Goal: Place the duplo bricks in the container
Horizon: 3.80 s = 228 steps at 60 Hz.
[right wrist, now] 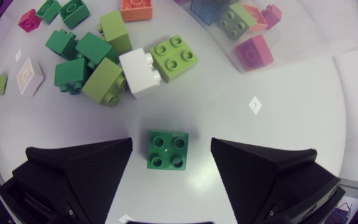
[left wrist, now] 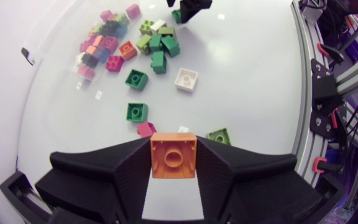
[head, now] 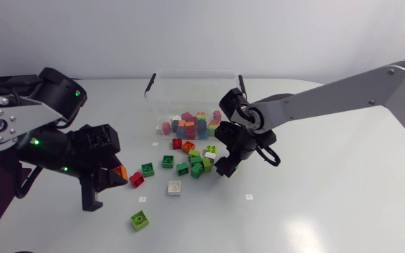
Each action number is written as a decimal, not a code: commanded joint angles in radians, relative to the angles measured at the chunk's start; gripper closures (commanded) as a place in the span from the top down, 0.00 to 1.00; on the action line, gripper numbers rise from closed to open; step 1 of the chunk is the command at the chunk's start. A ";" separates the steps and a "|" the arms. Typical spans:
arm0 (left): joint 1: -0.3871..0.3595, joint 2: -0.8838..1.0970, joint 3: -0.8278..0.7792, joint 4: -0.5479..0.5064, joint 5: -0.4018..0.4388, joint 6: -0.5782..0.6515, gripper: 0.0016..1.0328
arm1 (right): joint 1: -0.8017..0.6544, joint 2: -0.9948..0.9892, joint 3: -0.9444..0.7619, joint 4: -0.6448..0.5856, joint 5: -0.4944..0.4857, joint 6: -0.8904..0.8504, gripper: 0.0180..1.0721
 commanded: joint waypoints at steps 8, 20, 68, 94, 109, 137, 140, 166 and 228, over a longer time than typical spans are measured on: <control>0.019 0.015 0.132 0.025 0.063 -0.082 0.34 | -0.012 0.058 0.053 -0.022 -0.010 -0.016 0.63; 0.028 0.052 0.206 0.096 0.122 -0.161 0.35 | -0.016 0.080 0.053 -0.050 -0.010 -0.022 0.46; 0.080 0.434 0.502 0.579 0.214 -0.557 0.39 | -0.032 -0.261 0.107 -0.197 -0.053 0.004 0.25; 0.062 0.656 0.631 0.662 0.136 -0.700 0.51 | -0.042 -0.307 0.195 -0.062 -0.080 0.073 0.25; 0.042 0.624 0.609 0.671 0.099 -0.718 0.90 | -0.045 -0.238 0.313 -0.022 -0.085 0.102 0.25; 0.135 0.214 0.319 0.597 0.096 -0.595 0.94 | -0.047 -0.058 0.511 0.015 -0.082 0.121 0.25; 0.145 0.181 0.281 0.590 0.097 -0.568 0.94 | -0.048 -0.040 0.529 0.015 -0.079 0.124 0.25; 0.163 0.076 0.058 0.384 0.093 -0.276 0.93 | -0.071 0.157 0.704 -0.019 -0.056 0.118 0.39; 0.033 0.372 0.014 0.206 -0.185 -0.247 0.83 | 0.059 -0.300 0.161 -0.073 -0.080 -0.071 0.94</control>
